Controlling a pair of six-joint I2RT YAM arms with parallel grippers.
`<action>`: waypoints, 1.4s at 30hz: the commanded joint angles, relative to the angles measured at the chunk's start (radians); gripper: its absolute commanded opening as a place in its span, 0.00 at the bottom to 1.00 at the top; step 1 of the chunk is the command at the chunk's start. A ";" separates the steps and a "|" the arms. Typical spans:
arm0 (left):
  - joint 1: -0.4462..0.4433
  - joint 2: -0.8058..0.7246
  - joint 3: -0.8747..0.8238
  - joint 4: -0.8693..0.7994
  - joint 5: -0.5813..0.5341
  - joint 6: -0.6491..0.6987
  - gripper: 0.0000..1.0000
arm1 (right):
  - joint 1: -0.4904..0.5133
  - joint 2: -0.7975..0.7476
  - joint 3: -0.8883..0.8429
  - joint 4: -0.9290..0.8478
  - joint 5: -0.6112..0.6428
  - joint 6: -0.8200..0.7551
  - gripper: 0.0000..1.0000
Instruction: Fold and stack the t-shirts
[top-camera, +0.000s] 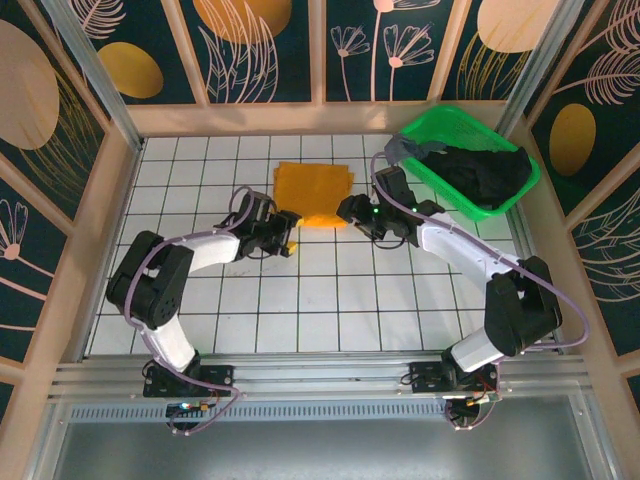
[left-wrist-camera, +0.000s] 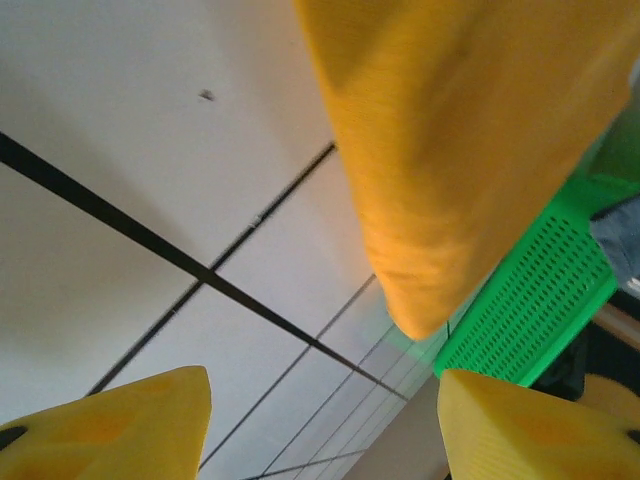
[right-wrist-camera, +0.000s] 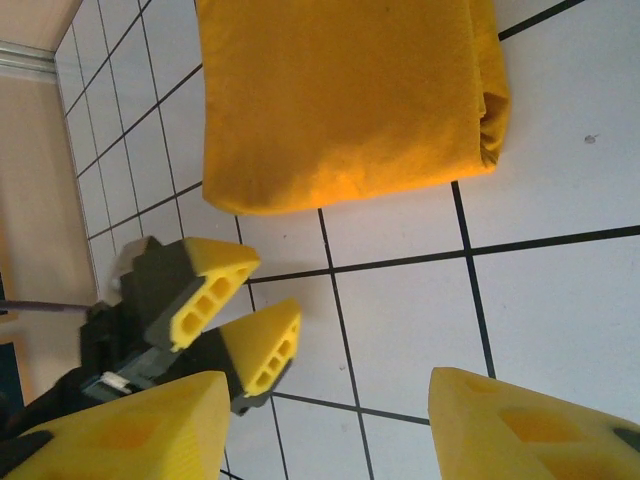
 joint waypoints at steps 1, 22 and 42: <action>-0.007 0.046 0.052 0.064 -0.055 -0.113 0.62 | -0.004 -0.045 0.001 0.015 0.018 0.016 0.56; -0.054 0.371 0.364 -0.031 -0.029 -0.172 0.49 | -0.037 -0.091 -0.032 0.004 0.009 0.027 0.56; 0.387 0.362 0.362 -0.064 -0.024 0.214 0.00 | -0.089 -0.119 -0.024 -0.046 -0.011 -0.025 0.56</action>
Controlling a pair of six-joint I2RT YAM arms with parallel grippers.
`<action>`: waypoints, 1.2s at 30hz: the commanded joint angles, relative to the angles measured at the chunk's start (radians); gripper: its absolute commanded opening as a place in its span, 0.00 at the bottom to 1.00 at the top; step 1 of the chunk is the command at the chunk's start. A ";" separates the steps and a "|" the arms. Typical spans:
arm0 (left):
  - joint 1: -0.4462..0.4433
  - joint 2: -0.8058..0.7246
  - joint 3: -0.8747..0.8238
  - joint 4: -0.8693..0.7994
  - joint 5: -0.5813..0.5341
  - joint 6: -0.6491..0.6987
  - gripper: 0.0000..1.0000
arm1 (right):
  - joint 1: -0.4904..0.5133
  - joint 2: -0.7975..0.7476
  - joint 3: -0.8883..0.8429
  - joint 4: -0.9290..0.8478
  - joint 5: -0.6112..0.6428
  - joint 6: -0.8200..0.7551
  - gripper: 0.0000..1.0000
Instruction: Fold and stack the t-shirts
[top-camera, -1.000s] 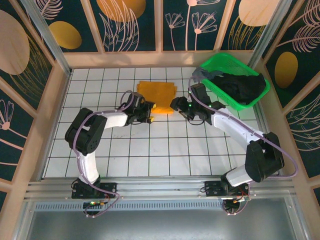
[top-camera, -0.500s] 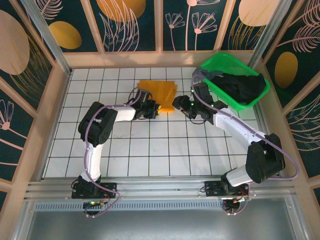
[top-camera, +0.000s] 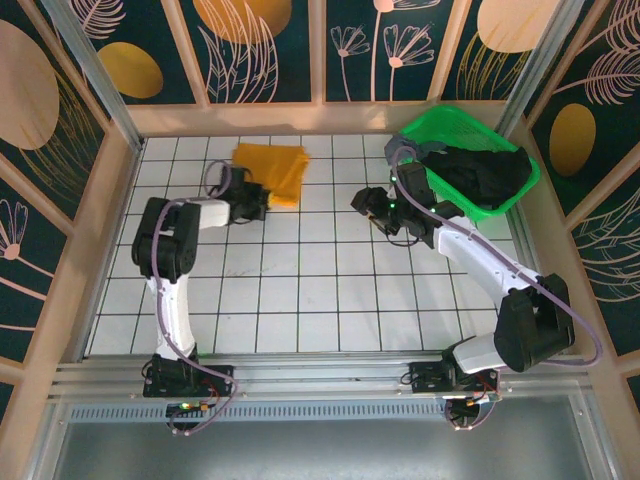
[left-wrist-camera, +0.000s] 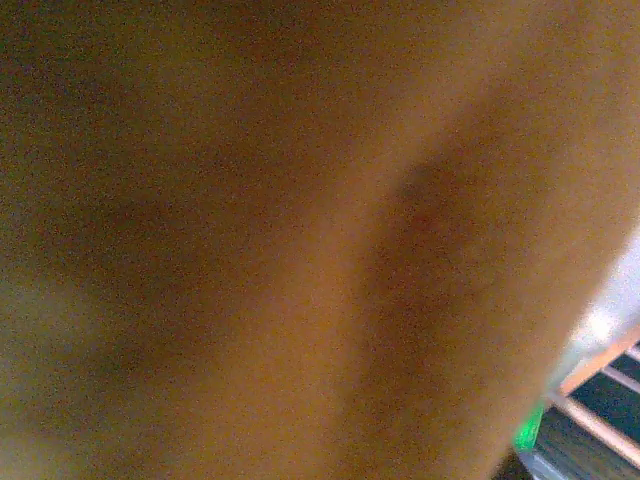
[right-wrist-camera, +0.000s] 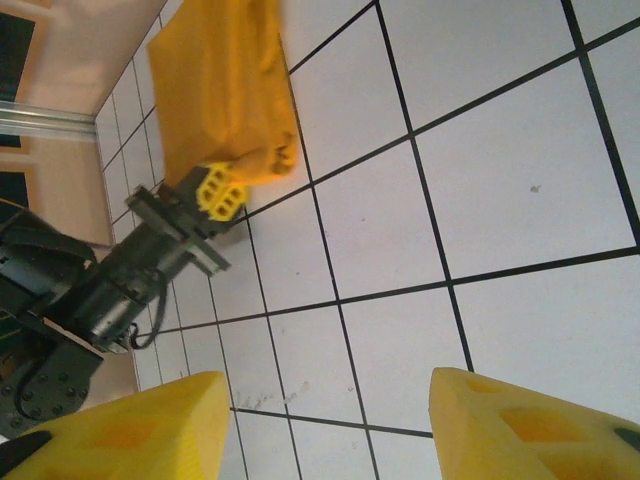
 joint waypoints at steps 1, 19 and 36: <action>0.125 0.007 0.026 -0.122 -0.003 0.196 0.00 | -0.012 -0.022 -0.003 -0.028 -0.018 -0.034 0.56; 0.470 0.124 0.295 -0.430 0.021 0.881 0.21 | -0.025 0.053 0.051 0.052 -0.136 -0.121 0.56; 0.247 -0.756 -0.184 -0.266 -0.410 0.713 0.99 | -0.185 -0.043 0.147 0.225 -0.147 -0.207 0.99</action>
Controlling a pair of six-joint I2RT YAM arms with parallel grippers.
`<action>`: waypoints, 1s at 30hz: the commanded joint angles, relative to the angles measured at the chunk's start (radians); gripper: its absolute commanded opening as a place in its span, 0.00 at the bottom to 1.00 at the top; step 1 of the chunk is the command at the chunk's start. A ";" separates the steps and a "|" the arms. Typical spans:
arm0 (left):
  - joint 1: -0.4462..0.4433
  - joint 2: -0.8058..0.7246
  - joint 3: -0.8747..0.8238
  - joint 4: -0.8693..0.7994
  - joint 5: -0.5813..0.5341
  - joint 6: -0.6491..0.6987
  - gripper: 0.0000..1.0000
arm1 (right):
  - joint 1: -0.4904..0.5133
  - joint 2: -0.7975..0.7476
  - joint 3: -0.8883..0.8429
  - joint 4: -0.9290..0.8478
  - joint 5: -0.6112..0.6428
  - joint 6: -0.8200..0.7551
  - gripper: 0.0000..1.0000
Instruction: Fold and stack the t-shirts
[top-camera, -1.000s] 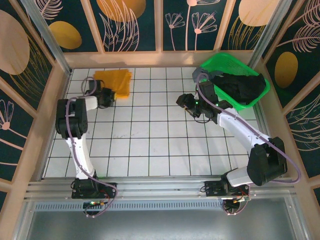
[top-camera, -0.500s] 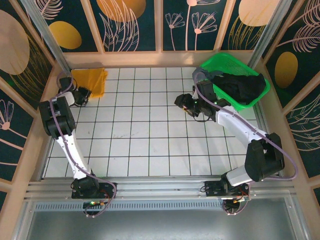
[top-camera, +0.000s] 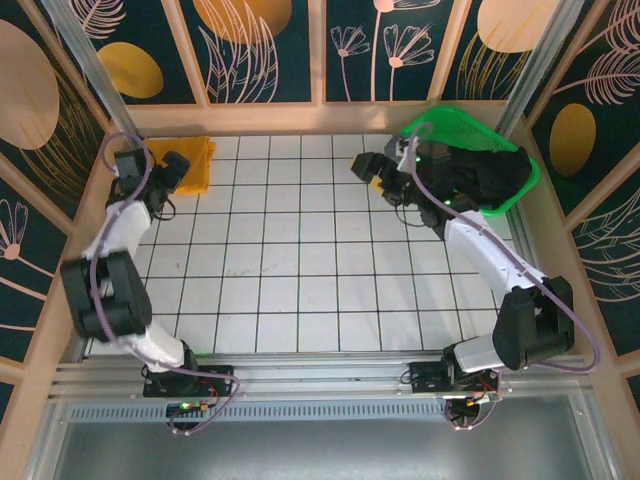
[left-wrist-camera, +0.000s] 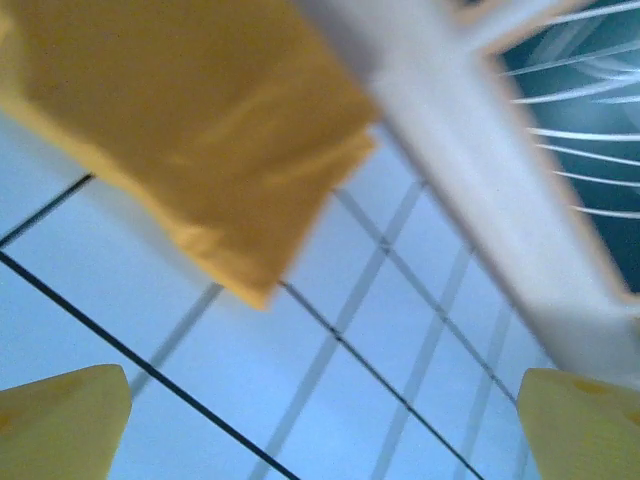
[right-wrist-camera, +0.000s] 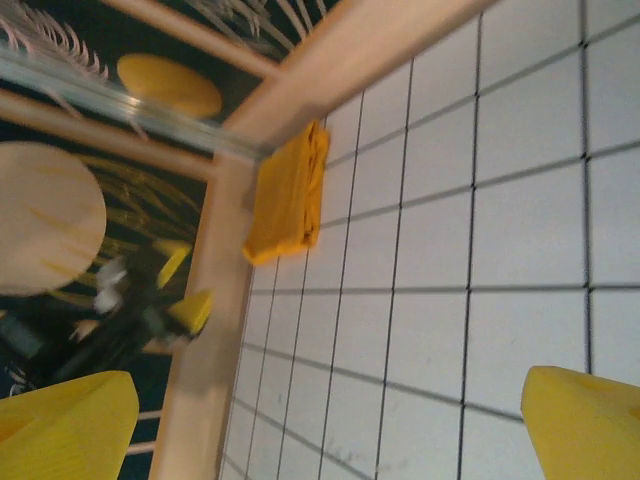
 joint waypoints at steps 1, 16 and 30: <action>-0.103 -0.194 -0.073 -0.007 -0.314 -0.112 0.99 | -0.065 -0.047 0.139 -0.153 0.155 -0.128 0.99; -0.191 -0.438 -0.716 0.601 -0.596 0.533 0.99 | -0.193 -0.478 -0.746 0.452 0.905 -0.557 0.99; -0.186 -0.023 -0.763 1.145 -0.489 0.675 0.99 | -0.276 -0.084 -0.896 1.044 0.701 -0.657 0.99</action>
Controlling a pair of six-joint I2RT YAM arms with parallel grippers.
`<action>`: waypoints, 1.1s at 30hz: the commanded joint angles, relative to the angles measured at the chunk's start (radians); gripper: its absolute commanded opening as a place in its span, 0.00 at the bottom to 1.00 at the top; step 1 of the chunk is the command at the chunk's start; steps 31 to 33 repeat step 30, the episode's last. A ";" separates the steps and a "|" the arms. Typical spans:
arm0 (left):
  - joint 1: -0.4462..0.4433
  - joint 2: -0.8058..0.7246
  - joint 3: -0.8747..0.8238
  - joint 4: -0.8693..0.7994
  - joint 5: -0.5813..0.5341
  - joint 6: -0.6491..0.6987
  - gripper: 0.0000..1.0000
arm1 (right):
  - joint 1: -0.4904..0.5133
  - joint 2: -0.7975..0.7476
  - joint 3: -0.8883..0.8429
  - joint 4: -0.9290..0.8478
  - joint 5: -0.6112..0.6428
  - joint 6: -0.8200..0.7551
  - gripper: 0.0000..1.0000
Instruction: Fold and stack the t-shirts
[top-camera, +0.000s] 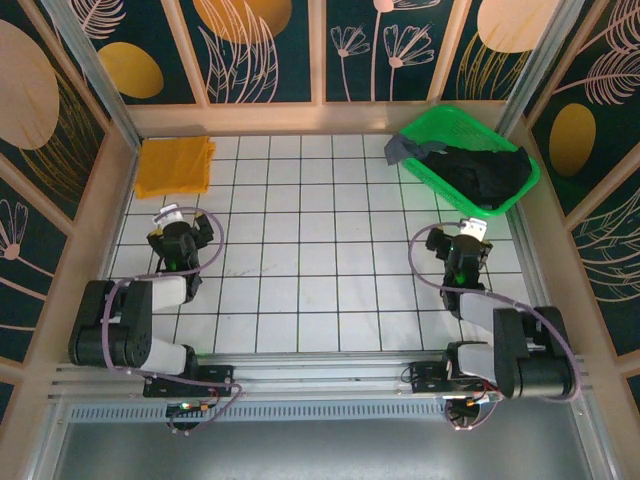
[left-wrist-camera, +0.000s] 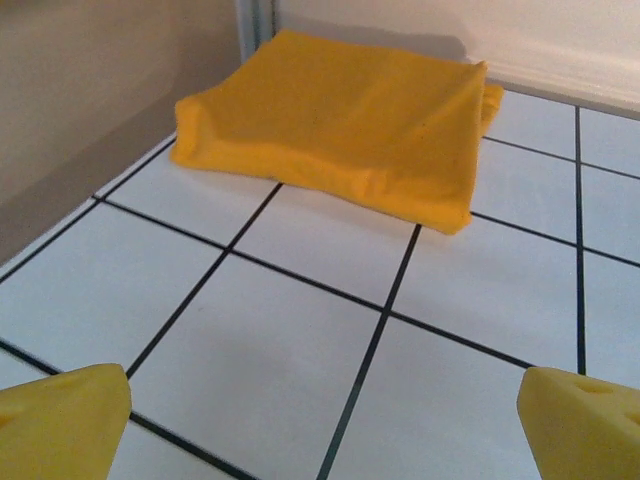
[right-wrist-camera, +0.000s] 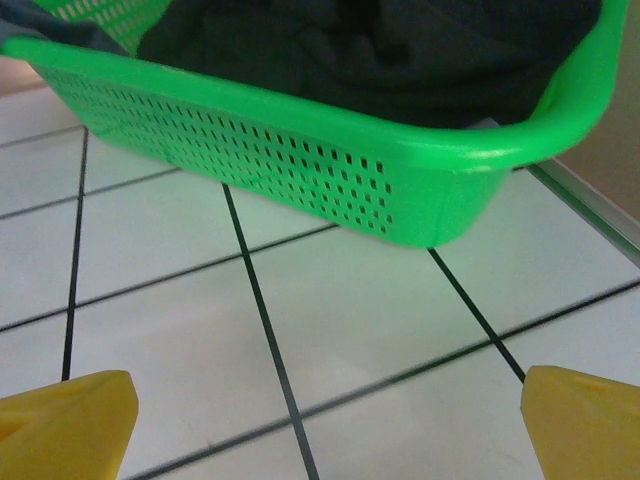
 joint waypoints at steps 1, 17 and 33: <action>0.002 0.020 -0.035 0.243 0.058 0.094 0.99 | -0.019 0.079 0.009 0.283 -0.109 -0.033 0.99; 0.002 0.057 -0.153 0.489 0.060 0.095 0.99 | -0.074 0.269 0.003 0.493 -0.257 -0.075 0.99; 0.002 0.054 -0.159 0.500 0.063 0.098 0.99 | -0.074 0.268 0.010 0.477 -0.271 -0.087 0.99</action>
